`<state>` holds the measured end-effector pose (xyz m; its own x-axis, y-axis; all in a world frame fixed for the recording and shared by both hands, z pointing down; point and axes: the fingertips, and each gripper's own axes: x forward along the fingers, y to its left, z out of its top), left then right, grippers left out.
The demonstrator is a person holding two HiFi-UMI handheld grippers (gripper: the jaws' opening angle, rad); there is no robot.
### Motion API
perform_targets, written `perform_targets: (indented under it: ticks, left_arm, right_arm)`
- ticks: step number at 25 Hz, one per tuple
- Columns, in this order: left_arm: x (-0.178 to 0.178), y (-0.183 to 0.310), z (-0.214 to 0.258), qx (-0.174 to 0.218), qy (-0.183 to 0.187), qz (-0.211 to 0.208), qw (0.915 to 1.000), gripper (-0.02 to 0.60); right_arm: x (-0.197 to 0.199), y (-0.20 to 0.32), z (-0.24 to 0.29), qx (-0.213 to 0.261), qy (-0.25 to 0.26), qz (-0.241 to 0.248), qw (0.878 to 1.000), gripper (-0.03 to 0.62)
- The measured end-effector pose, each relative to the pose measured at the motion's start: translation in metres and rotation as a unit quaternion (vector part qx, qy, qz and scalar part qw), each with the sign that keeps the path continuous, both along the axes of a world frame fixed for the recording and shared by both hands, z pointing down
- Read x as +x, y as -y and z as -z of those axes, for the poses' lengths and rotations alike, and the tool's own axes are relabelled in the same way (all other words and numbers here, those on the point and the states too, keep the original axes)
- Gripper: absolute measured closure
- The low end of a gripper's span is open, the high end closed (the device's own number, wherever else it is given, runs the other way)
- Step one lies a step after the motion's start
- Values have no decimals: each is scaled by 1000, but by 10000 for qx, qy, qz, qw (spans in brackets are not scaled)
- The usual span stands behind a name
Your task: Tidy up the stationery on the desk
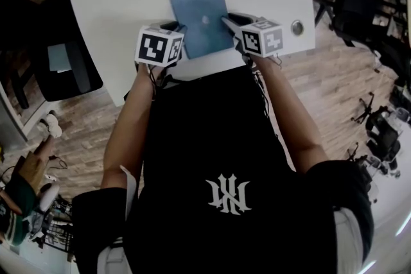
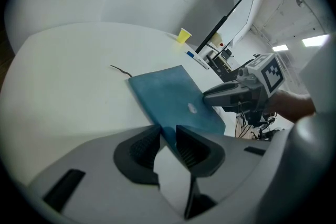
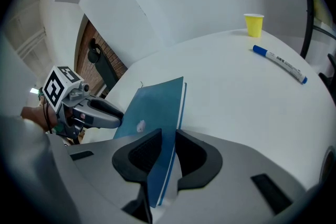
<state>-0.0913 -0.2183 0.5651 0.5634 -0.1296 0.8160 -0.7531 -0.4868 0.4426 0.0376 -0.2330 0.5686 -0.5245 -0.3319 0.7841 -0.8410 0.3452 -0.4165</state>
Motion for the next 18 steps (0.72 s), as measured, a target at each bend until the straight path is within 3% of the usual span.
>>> perform_targets:
  ticks: [6, 11, 18]
  left_arm:
    - [-11, 13, 12, 256, 80, 258, 9993, 498]
    - [-14, 48, 47, 757, -29, 582, 9954, 572]
    - [42, 89, 88, 1174, -640, 927, 9867, 580]
  right_arm:
    - [5, 20, 21, 383, 179, 278, 9987, 491]
    - [29, 58, 61, 1080, 473, 304, 9926, 491]
    - [96, 113, 98, 1697, 398, 380, 9840, 489]
